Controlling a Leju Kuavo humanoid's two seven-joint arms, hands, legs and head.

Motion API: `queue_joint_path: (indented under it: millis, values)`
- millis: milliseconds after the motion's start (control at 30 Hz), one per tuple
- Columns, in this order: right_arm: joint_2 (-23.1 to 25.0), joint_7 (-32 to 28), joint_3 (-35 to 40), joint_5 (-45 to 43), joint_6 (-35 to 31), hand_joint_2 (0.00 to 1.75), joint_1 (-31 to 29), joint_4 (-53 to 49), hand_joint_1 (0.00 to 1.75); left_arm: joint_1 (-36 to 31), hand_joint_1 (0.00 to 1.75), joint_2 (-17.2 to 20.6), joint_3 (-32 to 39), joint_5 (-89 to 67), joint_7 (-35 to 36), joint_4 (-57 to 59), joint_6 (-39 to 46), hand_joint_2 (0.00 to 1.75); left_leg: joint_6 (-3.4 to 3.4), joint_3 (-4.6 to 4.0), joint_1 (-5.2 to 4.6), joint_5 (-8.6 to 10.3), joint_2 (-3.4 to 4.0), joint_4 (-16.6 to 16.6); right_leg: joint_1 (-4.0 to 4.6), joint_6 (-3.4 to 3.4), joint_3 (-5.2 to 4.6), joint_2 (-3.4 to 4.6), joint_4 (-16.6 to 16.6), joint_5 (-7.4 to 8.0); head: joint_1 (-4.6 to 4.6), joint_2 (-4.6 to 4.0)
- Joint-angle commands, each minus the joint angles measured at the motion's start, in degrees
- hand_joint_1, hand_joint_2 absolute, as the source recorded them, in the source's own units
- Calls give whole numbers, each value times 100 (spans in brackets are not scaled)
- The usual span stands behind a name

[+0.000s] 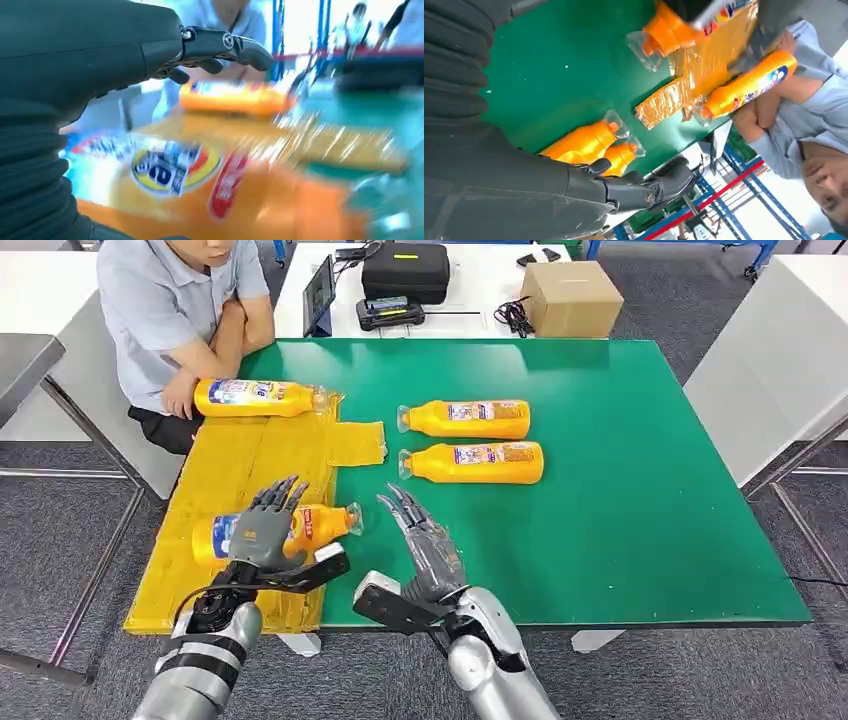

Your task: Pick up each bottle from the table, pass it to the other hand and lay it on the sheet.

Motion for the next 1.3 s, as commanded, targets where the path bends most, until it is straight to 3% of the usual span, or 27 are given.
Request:
queue_joint_path:
  millis: [33, 600, 633, 700, 800, 867, 1000, 1033, 1200, 1233, 1300]
  values:
    - [-98, 100, 191, 13, 61, 175, -250, 50, 0, 143, 0, -73, -643, -117, -172, -1051, 580, 175, -8, -5, 6, -8, 3, 6, 7, -11, -5, 0, 4, -7, -2, 0]
    - [-70, 99, 134, -82, 38, 175, -185, 0, 0, 239, 0, -134, -662, 337, -365, -1125, 582, 175, -9, -15, 7, -10, 5, 4, 8, -11, -17, 3, 0, -7, -2, 0]
    - [-56, -85, 56, -378, 67, 175, -109, -159, 0, 349, 0, -233, -593, 858, -572, -1356, 485, 175, -7, -20, 4, -7, 2, 2, 5, -9, -22, 1, 0, -6, -2, 0]
    - [34, -739, -428, -1982, 504, 175, 256, -867, 0, 740, 0, -553, -294, 2695, -1174, -2276, -266, 175, -9, -19, 6, -12, 1, 7, 7, -12, -20, -1, 4, -11, -2, 0]
    - [-95, -623, -471, -2102, 658, 175, 356, -1228, 0, 896, 0, -586, -285, 2683, -1146, -2638, -457, 175, -8, -33, 7, -18, -8, 17, 8, -11, -32, -10, 11, -18, -4, 0]
    - [31, -1011, -792, -2849, 913, 175, 527, -1618, 0, 1037, 0, -863, -28, 3748, -1350, -2956, -878, 175, -7, -34, 5, -13, -7, 7, 6, -10, -32, -7, 2, -13, 0, 0]
    - [190, -954, -1374, -3320, 1062, 175, 828, -2461, 0, 1409, 0, -892, -103, 4856, -1186, -3505, -1205, 175, -8, -49, 4, -13, -4, 10, 6, -10, -50, -7, 6, -12, -2, 0]
    - [253, -882, -1558, -3460, 1137, 0, 886, -2558, 0, 1508, 0, -892, -122, 5207, -1065, -3591, -1252, 175, -6, -51, 1, -10, -6, 5, 3, -8, -53, -8, 3, -10, 0, 0]
    - [445, -780, -1964, -3276, 928, 0, 999, -2558, 0, 1748, 0, -892, -69, 5828, -995, -3538, -1509, 175, -8, -32, 3, -14, 2, -1, 5, -11, -37, -1, -4, -11, -2, 0]
    - [445, -780, -1964, -3276, 928, 175, 999, -2558, 0, 1748, 0, -892, -69, 5828, -995, -3538, -1509, 175, -7, -40, 3, -11, 1, -1, 6, -9, -44, -1, -4, -7, -2, 0]
    - [466, -782, -2007, -3032, 723, 175, 1014, -2527, 0, 1828, 0, -892, -105, 6276, -996, -3520, -1757, 175, -12, -26, 6, -21, 3, 7, 9, -17, -30, -1, 3, -17, -2, 0]
